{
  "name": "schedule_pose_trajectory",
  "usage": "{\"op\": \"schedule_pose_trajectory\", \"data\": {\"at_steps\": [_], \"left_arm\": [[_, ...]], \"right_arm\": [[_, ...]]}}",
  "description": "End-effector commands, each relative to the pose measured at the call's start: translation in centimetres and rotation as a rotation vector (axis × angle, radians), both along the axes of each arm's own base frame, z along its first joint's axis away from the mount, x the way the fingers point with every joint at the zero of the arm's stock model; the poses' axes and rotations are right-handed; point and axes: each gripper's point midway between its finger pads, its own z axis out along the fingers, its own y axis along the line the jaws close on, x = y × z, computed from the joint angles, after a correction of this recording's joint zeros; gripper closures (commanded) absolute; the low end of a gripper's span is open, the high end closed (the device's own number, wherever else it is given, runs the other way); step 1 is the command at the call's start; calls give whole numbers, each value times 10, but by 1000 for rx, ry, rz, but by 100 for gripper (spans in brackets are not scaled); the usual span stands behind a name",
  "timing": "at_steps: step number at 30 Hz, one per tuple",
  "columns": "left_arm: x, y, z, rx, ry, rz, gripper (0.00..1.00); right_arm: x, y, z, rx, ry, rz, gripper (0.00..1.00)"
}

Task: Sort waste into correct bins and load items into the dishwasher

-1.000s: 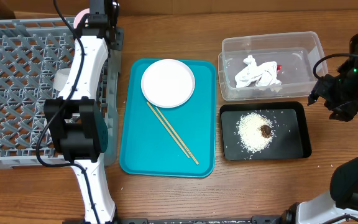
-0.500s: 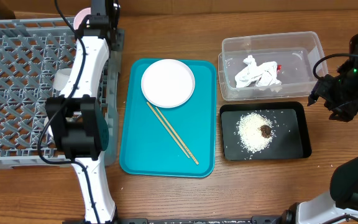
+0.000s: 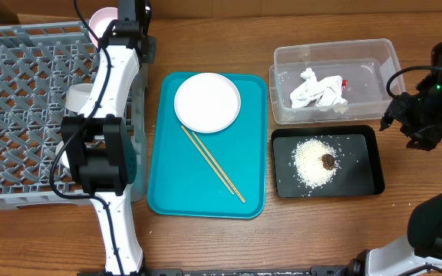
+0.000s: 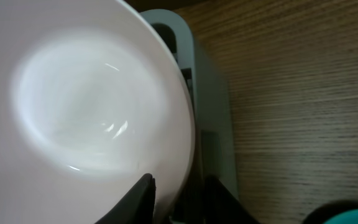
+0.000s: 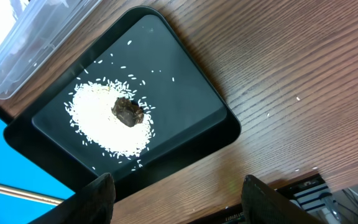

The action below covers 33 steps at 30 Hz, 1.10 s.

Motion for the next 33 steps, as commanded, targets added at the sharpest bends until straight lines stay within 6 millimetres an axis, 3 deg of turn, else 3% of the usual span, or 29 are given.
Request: {"op": "schedule_pose_trajectory", "data": {"at_steps": [1, 21, 30, 33], "left_arm": [[-1, 22, -5, 76, 6, 66, 71], [16, 36, 19, 178, -95, 99, 64], [13, 36, 14, 155, -74, 85, 84], [13, 33, 11, 140, -68, 71, 87]], "right_arm": [[-3, 0, 10, -15, -34, 0, 33], [-2, -1, 10, -16, -37, -1, 33], [-2, 0, 10, -16, -37, -1, 33], [-2, 0, 10, -15, -35, -1, 33]]}}
